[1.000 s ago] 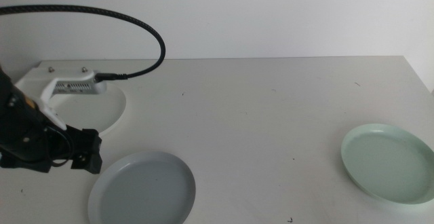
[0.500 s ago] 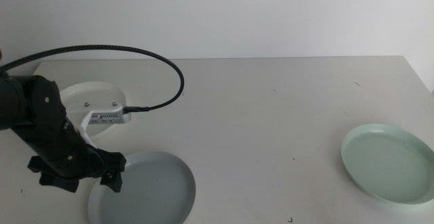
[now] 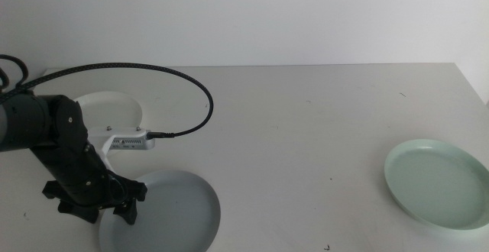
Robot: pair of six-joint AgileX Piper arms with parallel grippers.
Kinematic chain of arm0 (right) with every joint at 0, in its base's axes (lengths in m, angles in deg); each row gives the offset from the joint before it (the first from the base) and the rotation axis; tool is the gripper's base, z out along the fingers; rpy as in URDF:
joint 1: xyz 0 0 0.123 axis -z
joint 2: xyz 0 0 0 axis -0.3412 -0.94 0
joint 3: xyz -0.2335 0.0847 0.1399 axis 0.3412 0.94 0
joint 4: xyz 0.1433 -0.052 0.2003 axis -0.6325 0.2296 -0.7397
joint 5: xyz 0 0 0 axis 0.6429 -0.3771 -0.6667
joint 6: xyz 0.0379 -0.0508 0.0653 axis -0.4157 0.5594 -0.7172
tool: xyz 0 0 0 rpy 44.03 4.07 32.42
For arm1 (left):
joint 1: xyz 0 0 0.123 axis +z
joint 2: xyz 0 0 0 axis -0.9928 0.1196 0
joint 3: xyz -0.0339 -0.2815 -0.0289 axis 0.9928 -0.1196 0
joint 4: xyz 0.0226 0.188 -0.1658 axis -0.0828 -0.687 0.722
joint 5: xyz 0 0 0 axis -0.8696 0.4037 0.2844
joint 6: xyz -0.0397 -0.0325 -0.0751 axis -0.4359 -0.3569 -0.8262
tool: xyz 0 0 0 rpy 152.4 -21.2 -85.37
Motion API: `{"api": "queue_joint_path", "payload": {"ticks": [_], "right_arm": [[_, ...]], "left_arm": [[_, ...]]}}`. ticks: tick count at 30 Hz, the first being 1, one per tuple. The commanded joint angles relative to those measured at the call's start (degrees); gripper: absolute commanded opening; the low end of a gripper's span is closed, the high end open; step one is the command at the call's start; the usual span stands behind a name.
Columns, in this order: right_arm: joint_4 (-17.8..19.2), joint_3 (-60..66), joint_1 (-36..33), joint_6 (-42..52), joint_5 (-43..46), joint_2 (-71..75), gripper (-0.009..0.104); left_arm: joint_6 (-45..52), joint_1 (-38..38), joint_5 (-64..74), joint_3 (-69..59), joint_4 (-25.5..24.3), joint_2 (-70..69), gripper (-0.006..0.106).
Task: Stack the three bowls on top of each other.
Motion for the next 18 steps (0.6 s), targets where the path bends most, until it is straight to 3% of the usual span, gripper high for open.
{"api": "queue_joint_path", "payload": {"ticks": [1, 8, 18], "right_arm": [[0.6, -0.4, 0.4, 0.5, 4.1, -0.1, 0.046], [0.6, -0.4, 0.4, 0.5, 4.1, -0.1, 0.046], [0.6, -0.4, 0.4, 0.5, 4.1, -0.1, 0.046]], "left_arm": [[0.5, -0.2, -1.3, 0.5, 1.3, -0.7, 0.061], [0.8, -0.2, -1.1, 0.5, 1.3, -0.8, 0.000], [1.2, -0.2, 2.1, 0.8, 1.3, -7.5, 0.000]]}}
